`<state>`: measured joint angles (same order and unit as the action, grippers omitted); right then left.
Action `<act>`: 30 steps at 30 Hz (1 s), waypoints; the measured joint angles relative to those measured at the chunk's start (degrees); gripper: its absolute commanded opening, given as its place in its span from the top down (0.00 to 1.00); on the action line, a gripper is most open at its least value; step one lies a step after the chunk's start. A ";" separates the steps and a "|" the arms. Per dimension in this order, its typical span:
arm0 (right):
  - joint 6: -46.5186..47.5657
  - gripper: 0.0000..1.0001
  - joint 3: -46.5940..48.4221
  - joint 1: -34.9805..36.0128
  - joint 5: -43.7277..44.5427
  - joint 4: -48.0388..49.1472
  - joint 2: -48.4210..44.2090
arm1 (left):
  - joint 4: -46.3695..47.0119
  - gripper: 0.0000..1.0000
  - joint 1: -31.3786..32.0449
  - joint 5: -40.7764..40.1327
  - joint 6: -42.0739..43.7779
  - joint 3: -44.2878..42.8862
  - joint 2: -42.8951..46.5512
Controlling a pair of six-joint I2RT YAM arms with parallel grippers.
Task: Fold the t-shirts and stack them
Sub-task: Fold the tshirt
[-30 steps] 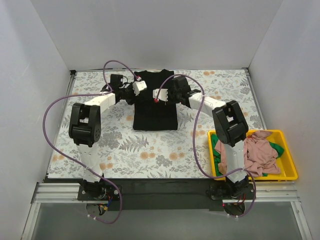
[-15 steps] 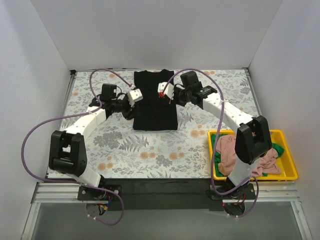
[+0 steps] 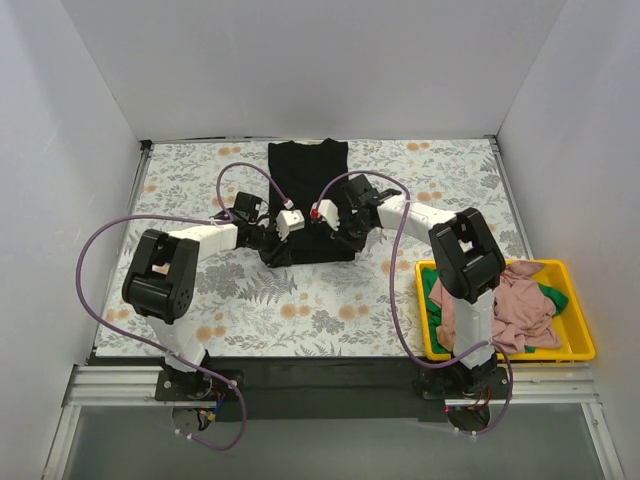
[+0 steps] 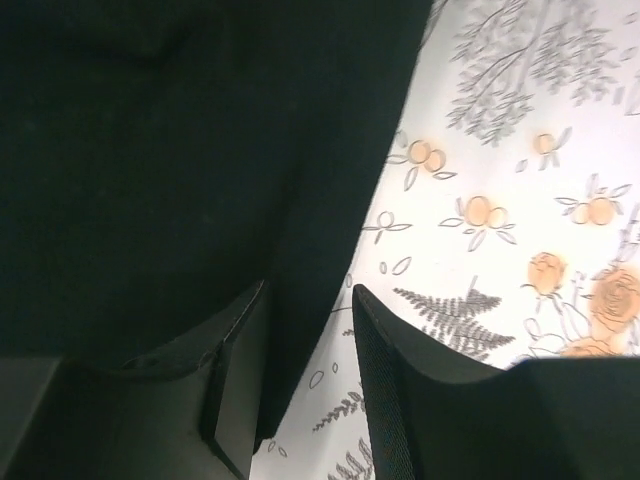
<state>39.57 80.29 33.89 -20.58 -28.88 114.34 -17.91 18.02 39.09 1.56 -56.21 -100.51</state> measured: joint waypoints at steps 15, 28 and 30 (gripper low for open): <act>-3.06 0.80 -1.44 -2.51 -3.63 1.95 -0.46 | -8.76 0.64 -7.26 4.28 -5.18 -4.74 -3.91; 5.88 0.64 -3.78 -1.11 1.79 -0.55 -11.85 | -14.36 0.53 -9.57 7.19 8.87 -4.52 8.04; 7.08 0.64 -5.51 0.13 3.10 0.46 -12.02 | -12.41 0.52 -9.55 7.63 14.43 -0.96 10.60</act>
<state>46.65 74.78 34.02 -17.47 -28.42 102.32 -30.33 8.47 46.72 15.99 -57.17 -89.91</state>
